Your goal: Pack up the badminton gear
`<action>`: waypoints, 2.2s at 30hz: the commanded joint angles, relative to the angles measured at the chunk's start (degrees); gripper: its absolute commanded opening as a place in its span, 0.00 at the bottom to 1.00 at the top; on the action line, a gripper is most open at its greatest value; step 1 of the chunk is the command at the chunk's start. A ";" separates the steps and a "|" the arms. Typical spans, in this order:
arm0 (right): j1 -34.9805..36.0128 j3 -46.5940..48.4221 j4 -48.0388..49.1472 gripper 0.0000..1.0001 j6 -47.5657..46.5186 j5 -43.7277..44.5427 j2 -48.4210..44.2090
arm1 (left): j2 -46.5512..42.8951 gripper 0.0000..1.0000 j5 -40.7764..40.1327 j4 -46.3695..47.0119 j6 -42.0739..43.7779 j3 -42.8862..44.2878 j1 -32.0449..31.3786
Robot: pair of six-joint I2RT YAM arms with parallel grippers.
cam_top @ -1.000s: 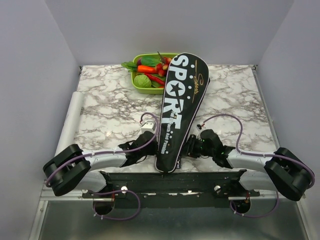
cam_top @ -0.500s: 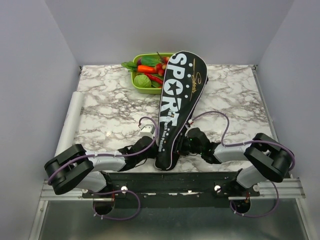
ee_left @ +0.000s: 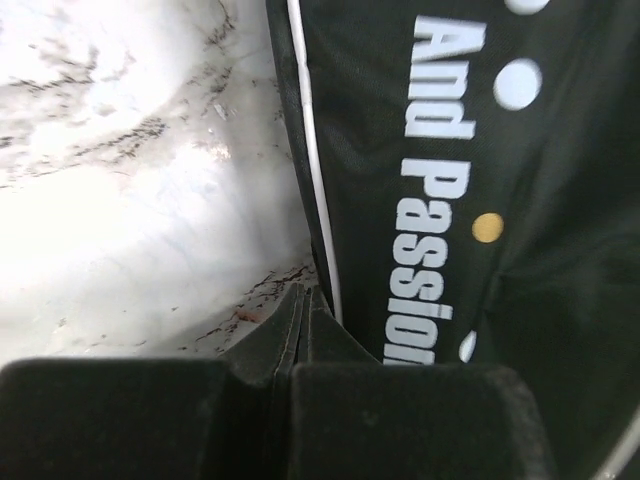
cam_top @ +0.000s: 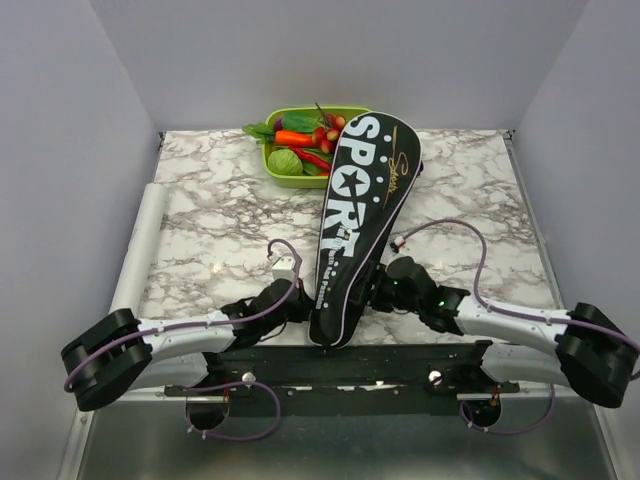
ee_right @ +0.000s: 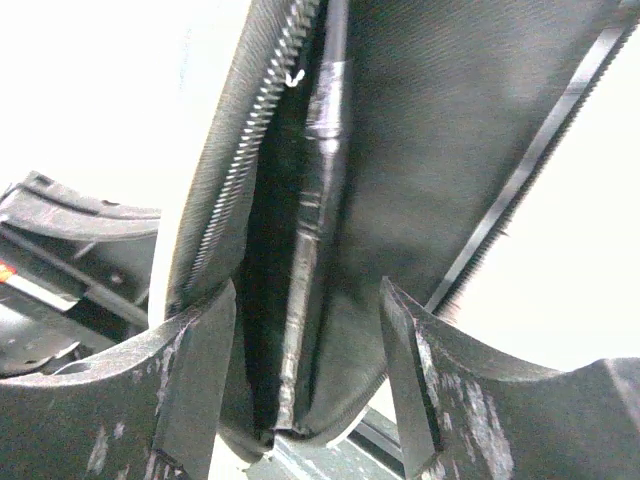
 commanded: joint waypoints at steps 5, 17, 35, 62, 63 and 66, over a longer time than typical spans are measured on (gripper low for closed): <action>0.09 0.36 -31.01 0.78 4.41 21.42 -17.95 | -16.79 0.00 -12.02 -17.16 -2.84 2.35 -0.80; -19.91 14.94 -28.75 1.00 -12.10 20.39 -9.10 | -5.79 0.13 3.68 -8.84 9.03 18.52 -2.20; -48.42 26.19 11.86 0.95 -13.61 -17.58 25.43 | 28.69 0.14 12.75 4.53 11.49 30.04 -2.03; -49.75 31.92 29.09 0.01 -0.78 -25.94 39.81 | 20.99 0.11 13.37 4.80 11.57 18.36 0.52; -49.75 29.04 28.48 0.01 -0.60 -24.89 37.86 | 18.54 0.11 12.66 2.01 13.41 18.53 0.26; -49.66 24.11 22.71 0.01 -0.16 -19.19 28.90 | 12.48 0.11 11.96 -3.27 16.32 19.49 -1.14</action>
